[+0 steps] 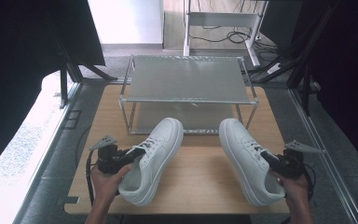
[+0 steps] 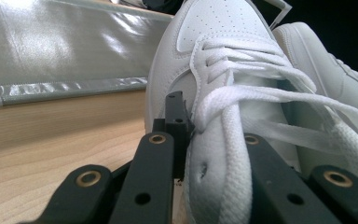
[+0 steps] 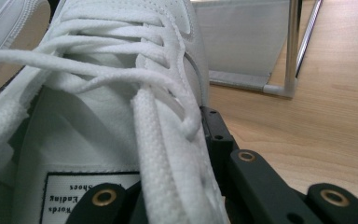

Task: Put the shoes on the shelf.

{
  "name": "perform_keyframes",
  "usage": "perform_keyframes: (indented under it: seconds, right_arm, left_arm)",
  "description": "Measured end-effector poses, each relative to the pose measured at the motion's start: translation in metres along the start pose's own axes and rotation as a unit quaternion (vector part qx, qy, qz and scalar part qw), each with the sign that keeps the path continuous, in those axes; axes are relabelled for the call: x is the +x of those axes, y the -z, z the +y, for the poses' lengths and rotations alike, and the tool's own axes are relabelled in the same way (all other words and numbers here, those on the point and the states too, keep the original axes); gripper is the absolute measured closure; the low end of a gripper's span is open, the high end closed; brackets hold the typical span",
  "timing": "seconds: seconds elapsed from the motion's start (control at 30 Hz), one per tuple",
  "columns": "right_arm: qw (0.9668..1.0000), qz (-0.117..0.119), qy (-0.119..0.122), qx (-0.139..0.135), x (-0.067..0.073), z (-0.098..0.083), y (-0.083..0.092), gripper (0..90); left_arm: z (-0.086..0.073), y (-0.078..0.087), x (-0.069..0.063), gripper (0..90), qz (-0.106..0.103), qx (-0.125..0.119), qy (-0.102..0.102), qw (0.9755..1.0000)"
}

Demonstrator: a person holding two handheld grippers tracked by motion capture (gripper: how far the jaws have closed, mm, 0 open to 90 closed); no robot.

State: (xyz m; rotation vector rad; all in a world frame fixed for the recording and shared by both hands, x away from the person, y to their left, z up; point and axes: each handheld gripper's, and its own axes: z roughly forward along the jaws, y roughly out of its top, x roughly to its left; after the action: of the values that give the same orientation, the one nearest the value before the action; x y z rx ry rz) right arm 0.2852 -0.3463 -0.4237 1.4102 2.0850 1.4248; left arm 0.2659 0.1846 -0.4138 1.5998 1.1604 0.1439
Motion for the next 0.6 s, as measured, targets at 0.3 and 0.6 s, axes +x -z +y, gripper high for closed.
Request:
perform_keyframes:
  seconds: [0.3, 0.6]
  right_arm:
    - [0.9993, 0.01, -0.016, -0.032, 0.004, 0.004, 0.008, 88.0]
    - [0.9984, 0.023, -0.019, -0.048, 0.011, 0.011, 0.007, 88.1]
  left_arm:
    - [0.005, 0.007, -0.006, 82.5, -0.01, -0.018, -0.001, 0.9998]
    - [0.01, 0.008, -0.005, 82.5, -0.034, -0.024, 0.013, 0.999]
